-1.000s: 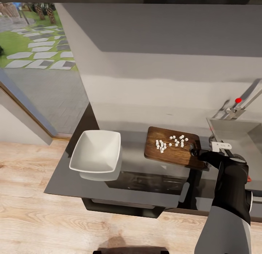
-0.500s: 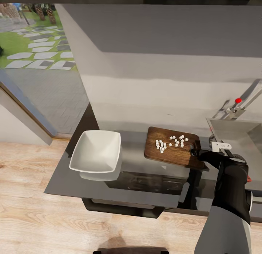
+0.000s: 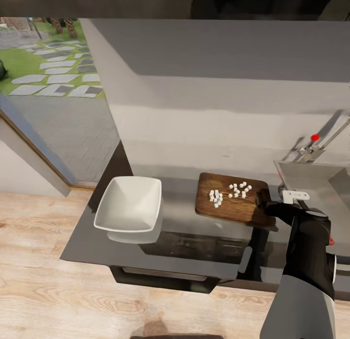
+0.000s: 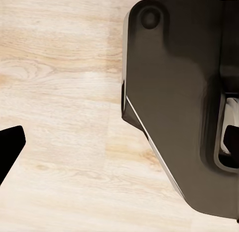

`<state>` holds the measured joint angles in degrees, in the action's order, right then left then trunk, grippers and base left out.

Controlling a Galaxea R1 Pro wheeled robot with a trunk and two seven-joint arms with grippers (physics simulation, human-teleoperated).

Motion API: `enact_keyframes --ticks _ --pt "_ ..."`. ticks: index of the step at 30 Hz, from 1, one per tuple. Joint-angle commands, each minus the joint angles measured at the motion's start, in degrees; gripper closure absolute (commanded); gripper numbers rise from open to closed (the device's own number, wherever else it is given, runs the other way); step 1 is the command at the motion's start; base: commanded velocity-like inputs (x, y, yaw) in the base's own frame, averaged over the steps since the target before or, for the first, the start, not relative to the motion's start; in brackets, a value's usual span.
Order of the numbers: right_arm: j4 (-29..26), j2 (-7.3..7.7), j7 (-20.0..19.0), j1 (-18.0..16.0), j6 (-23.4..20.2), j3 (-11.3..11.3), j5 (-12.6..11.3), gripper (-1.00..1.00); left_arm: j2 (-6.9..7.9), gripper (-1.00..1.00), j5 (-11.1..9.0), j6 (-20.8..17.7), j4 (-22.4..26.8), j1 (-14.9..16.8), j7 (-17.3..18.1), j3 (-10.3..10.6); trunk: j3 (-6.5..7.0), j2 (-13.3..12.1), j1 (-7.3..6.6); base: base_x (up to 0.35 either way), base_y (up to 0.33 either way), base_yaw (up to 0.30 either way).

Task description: In the kitchen, take the Vidalia onion out of the sink, dice it on the chopping board with the paring knife, put the diced onion into the bowl on the countertop, then place both the paring knife and the chopping board into the sink.

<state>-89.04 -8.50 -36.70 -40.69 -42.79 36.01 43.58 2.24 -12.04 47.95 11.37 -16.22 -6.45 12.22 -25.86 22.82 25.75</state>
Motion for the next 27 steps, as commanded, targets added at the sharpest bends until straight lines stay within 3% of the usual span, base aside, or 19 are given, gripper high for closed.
enact_keyframes --ticks 1,27 --pt "-0.1 -0.07 -0.6 -0.1 -0.1 0.1 0.5 1.0 0.04 -1.0 -0.2 0.0 0.1 0.0 -0.5 0.5 0.01 0.1 0.04 0.0 0.0 0.0" --pt "-0.1 -0.12 -0.6 -0.1 -0.1 0.0 0.5 1.0 0.05 -1.0 -0.2 0.0 0.1 0.0 -0.5 0.5 2.36 0.1 0.04 0.0 0.0 0.0"
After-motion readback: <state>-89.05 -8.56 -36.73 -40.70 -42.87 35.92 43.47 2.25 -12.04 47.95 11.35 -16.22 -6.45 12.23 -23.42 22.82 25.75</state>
